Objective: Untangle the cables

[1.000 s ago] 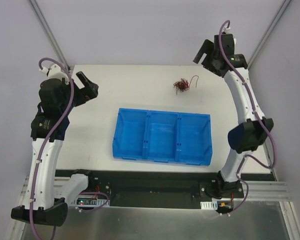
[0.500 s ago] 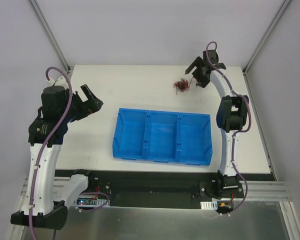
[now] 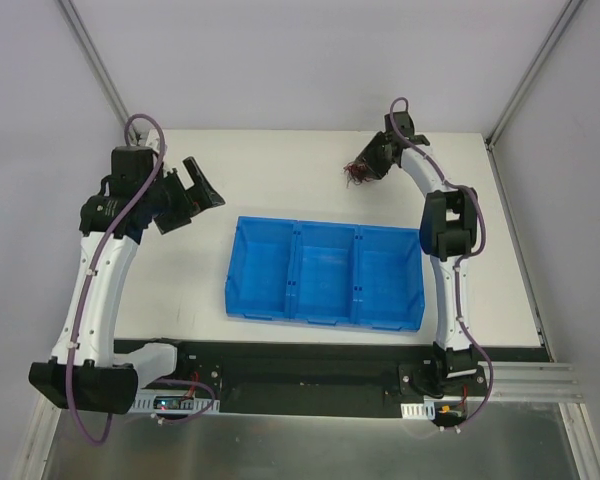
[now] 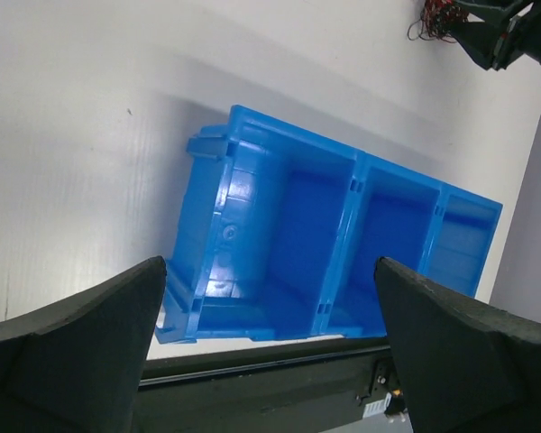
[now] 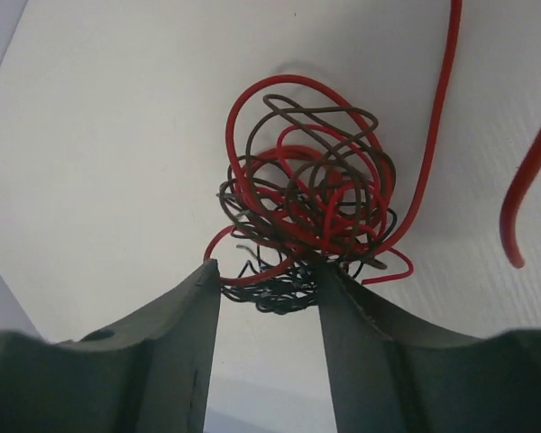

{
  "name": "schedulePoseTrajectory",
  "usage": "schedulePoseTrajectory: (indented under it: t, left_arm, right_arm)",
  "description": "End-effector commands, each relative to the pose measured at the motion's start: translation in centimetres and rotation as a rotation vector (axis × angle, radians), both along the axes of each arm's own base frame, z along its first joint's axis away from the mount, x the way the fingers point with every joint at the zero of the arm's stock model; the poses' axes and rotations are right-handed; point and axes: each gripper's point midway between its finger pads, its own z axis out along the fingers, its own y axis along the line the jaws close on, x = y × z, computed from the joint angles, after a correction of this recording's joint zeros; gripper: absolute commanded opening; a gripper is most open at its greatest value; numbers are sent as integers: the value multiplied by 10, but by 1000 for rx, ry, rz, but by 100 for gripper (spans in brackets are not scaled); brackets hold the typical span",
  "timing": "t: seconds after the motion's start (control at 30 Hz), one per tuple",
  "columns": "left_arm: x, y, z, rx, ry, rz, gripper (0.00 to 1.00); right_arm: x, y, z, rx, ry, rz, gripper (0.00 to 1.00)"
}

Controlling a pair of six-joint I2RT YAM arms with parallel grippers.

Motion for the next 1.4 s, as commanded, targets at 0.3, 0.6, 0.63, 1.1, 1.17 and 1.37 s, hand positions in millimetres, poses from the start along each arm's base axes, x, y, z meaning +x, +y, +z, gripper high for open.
schedulePoseTrajectory:
  t: [0.3,0.6,0.63,1.1,1.17,1.37]
  left_arm:
    - [72,-87,23,-261,-208,-318,81]
    - [121,-190,13,-252,-254,-517,89]
    - [128,-199,11,-244,-258,-523,86]
    - [154,-255,-23,-382,-167,-719,74]
    - [152,-255,-27,-397,-152,-715,70]
    - [165,-251,-42,-438,-101,-667,58]
  right_arm:
    - [-53,48,121,277,-94,275,1]
    - [-103,68,167,487,-80,361,1]
    - [-106,70,171,502,-83,369,1]
    - [-142,89,186,597,-57,459,1]
    - [-140,87,186,602,-53,449,1]
    - [-129,92,191,643,-57,436,1]
